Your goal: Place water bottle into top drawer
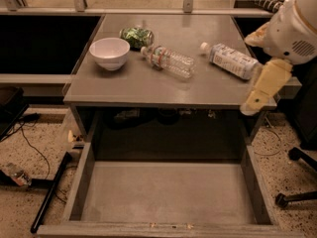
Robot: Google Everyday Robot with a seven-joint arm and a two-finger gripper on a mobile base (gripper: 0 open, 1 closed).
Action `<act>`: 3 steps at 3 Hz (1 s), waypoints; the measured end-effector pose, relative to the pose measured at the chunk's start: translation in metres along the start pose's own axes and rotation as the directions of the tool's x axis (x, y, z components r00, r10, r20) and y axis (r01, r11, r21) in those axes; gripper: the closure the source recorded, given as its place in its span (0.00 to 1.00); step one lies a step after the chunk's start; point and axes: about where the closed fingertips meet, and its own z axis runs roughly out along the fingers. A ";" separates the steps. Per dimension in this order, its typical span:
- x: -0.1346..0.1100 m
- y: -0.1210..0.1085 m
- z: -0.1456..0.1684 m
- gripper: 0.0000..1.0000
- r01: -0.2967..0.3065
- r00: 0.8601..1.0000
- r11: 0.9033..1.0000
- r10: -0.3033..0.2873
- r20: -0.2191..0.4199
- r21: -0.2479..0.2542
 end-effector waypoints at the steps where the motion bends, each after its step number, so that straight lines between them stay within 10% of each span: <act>1: -0.018 -0.024 0.022 0.00 0.007 0.994 1.000 -0.008 0.109 0.013; 3: -0.031 -0.042 0.037 0.00 -0.020 0.987 0.998 0.010 0.160 0.057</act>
Offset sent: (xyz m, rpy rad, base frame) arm 0.0843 0.0380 -0.0200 0.2072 -0.1261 -0.0368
